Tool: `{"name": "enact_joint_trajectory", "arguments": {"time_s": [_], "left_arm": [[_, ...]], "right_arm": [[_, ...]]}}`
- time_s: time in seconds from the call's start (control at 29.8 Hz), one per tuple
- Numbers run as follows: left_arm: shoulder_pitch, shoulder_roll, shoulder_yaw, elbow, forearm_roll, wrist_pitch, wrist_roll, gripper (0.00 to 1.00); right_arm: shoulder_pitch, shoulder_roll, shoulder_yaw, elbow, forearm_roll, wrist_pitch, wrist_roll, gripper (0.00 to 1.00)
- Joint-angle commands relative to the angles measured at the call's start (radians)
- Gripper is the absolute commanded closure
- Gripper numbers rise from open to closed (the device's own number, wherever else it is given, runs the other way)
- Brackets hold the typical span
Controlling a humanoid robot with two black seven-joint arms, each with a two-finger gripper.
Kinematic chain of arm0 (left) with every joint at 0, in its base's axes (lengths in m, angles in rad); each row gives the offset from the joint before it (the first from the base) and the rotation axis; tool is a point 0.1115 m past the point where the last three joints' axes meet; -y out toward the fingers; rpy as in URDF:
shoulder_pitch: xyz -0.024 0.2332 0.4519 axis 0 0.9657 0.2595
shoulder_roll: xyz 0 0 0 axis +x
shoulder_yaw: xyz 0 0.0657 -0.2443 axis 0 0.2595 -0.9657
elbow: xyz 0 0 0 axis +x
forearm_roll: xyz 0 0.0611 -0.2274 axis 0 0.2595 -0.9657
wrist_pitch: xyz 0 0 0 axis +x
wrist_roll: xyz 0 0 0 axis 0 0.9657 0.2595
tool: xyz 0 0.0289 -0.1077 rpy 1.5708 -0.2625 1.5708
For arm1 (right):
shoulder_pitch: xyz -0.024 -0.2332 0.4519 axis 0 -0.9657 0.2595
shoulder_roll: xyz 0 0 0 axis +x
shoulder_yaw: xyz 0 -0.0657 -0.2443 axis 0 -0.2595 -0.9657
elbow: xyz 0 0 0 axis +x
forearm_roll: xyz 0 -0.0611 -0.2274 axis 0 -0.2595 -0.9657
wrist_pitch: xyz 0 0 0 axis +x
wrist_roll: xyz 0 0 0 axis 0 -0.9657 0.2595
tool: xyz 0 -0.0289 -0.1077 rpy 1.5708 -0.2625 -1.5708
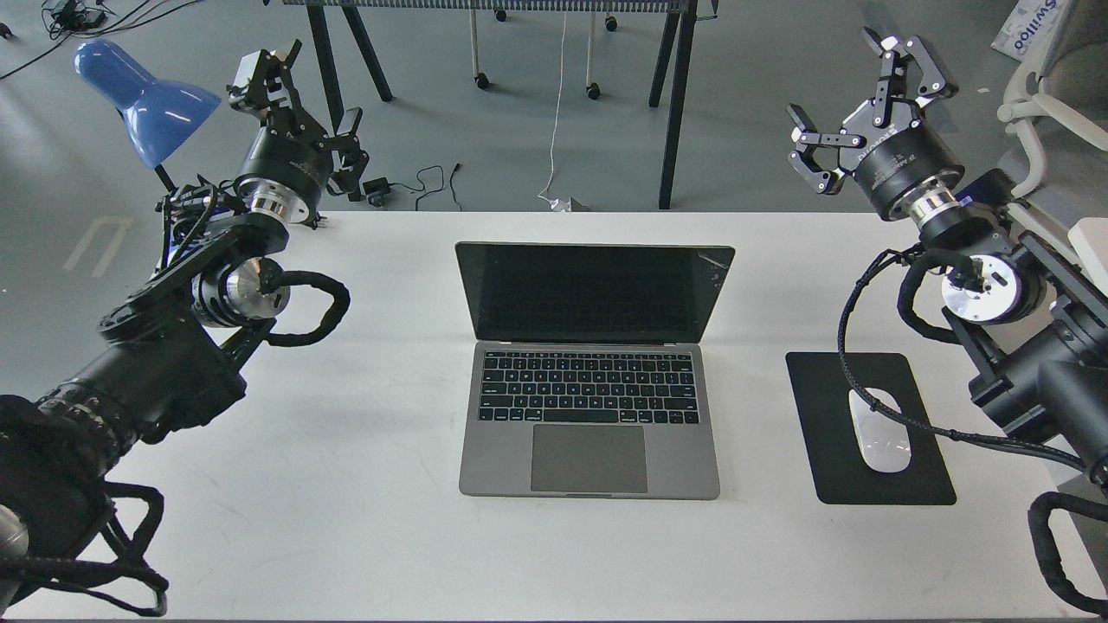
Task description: Close notebook with right arm
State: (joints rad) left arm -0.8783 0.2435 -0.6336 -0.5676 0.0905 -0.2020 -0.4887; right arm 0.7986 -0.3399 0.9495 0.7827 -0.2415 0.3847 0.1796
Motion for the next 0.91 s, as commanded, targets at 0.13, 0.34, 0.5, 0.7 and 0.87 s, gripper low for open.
{"name": "enact_joint_trajectory", "arguments": {"time_s": [0.13, 0.34, 0.5, 0.7, 0.87], "left_arm": [[-0.001, -0.001, 0.000, 0.000, 0.000, 0.000, 0.000, 0.00], [0.001, 0.000, 0.000, 0.000, -0.002, -0.002, 0.000, 0.00], [-0.001, -0.001, 0.000, 0.000, 0.000, 0.000, 0.000, 0.00], [0.001, -0.001, 0.000, 0.000, 0.000, 0.000, 0.000, 0.00], [0.001, -0.001, 0.000, 0.000, 0.000, 0.000, 0.000, 0.00]], "right_arm": [[0.302, -0.008, -0.423, -0.115, -0.117, -0.044, -0.008, 0.00], [0.471, 0.116, -0.785, -0.256, -0.122, -0.044, -0.009, 0.00], [0.490, 0.200, -0.900, -0.306, -0.122, -0.041, -0.009, 0.00], [0.494, 0.237, -1.000, -0.298, -0.122, -0.017, -0.011, 0.00], [0.510, 0.239, -1.035, -0.292, -0.122, 0.042, -0.011, 0.00]]}}
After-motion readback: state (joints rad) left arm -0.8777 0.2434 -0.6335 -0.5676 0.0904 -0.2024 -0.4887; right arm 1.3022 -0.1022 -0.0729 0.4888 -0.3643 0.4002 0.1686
